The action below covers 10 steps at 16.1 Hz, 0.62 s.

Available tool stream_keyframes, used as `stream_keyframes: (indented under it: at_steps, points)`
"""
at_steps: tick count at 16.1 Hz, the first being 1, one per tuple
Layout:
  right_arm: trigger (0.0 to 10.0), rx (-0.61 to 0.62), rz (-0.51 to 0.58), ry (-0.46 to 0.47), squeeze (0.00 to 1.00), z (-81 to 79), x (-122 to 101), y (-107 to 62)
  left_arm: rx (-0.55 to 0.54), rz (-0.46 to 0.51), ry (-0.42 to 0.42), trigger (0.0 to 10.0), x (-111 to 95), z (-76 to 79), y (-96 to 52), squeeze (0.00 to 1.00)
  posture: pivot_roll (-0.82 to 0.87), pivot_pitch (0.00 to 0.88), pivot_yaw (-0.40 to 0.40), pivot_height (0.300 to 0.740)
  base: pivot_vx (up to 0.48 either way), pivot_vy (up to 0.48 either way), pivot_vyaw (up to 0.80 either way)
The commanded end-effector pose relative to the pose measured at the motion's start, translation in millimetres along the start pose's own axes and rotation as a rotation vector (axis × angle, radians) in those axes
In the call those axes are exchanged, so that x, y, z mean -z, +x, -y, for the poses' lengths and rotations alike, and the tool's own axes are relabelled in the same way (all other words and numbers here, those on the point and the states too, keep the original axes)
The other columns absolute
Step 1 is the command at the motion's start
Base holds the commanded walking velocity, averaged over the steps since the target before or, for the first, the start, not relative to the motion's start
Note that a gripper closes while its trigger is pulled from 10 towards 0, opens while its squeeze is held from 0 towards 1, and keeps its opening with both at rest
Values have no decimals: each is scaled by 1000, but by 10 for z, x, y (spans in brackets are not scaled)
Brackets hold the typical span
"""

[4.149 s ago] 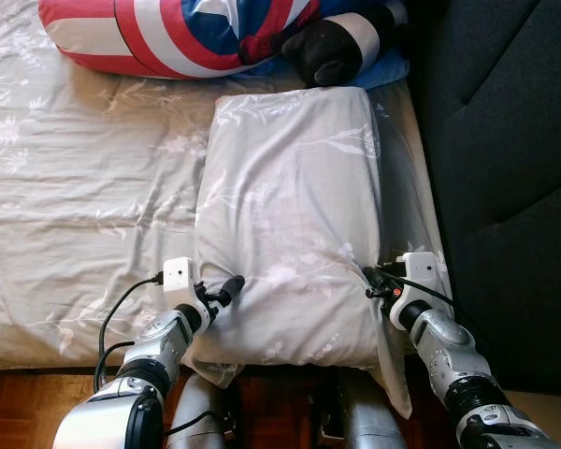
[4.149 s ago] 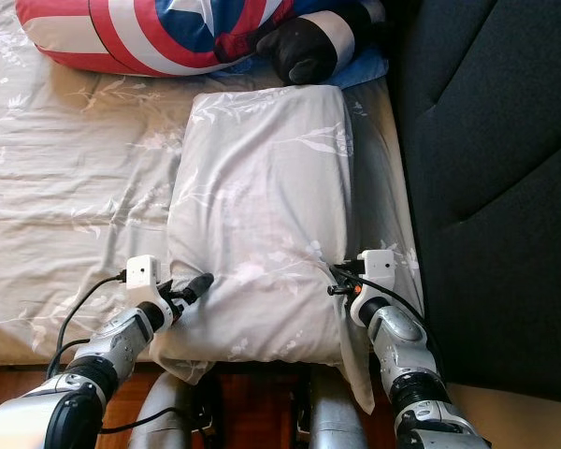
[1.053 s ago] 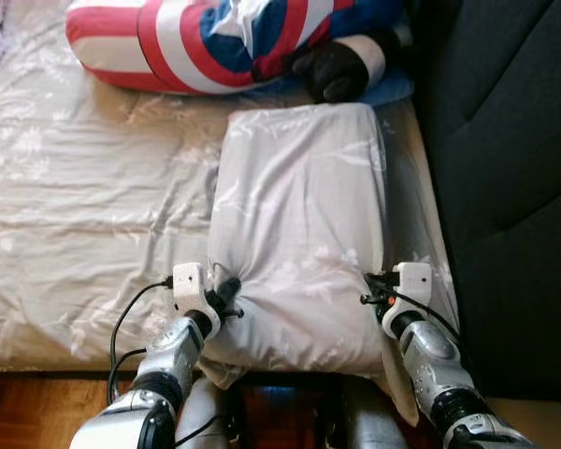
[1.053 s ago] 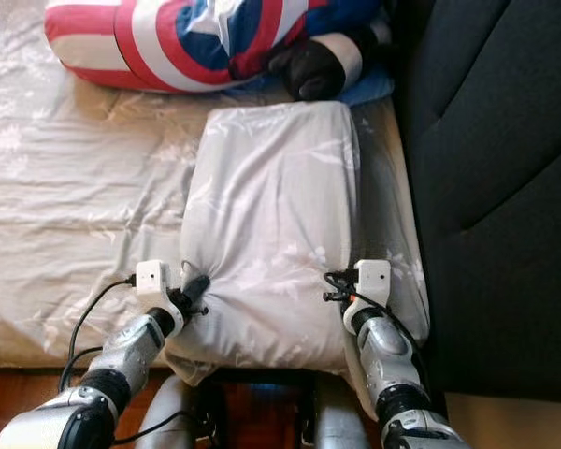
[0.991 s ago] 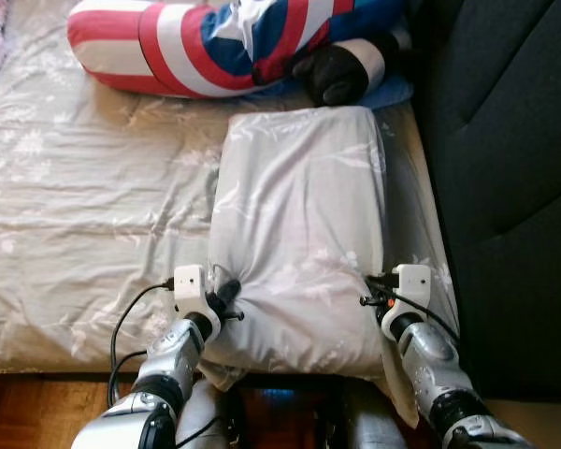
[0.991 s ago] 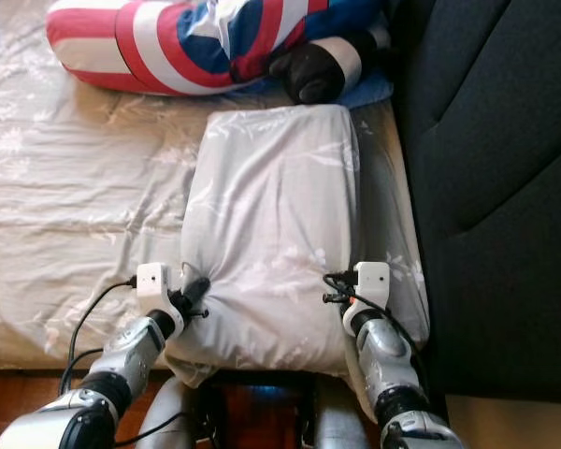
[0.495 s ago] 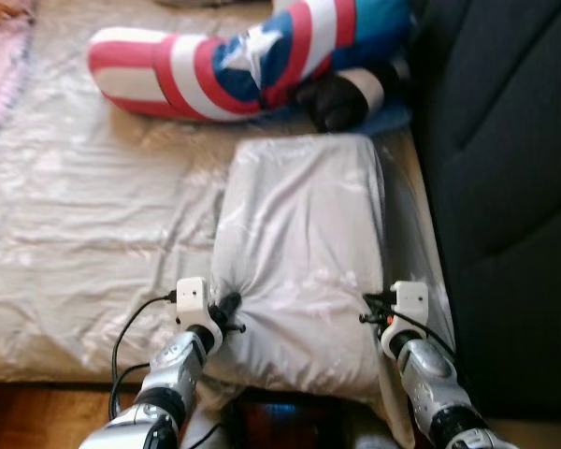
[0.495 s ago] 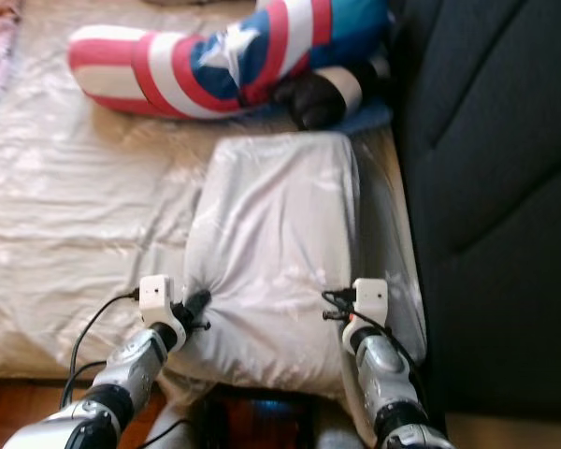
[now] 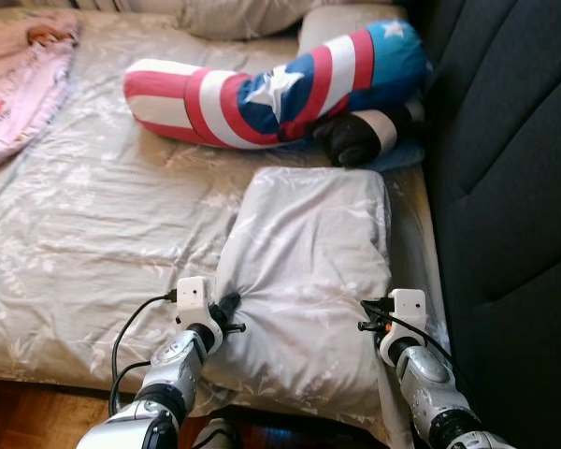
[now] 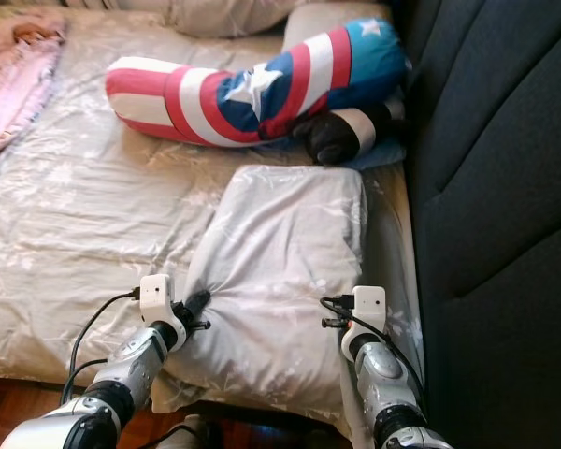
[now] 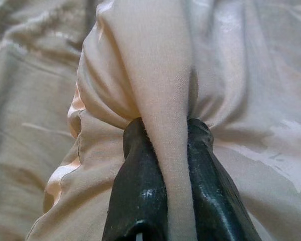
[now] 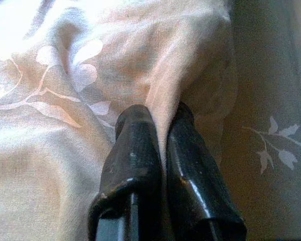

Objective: Clean up the room

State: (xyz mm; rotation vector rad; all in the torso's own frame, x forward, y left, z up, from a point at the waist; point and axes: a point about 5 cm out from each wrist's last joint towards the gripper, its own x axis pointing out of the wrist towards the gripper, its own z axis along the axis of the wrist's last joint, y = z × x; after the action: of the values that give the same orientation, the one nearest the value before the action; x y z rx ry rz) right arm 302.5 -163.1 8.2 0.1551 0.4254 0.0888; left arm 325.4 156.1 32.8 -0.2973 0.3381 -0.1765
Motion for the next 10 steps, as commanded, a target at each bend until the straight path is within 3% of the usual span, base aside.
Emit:
stream_keyframes:
  at_steps: [1, 6, 10]
  points:
    - [10000, 16, 65, 6, 0, 37, -127, 16, -23, 50, -4, 10000, -103, -40, 9, 0, -41, 86, -26, 740, 0, 0, 0]
    - [10000, 55, 51, 4, 0, 104, -149, 23, -29, 60, 67, 10000, -193, -58, 30, 0, -43, 57, -32, 740, 0, 0, 0]
    - [10000, 78, 62, 23, 0, 144, -166, 18, -36, 51, 79, 10000, -220, -74, 38, 0, -49, 55, -26, 740, 0, -72, 0]
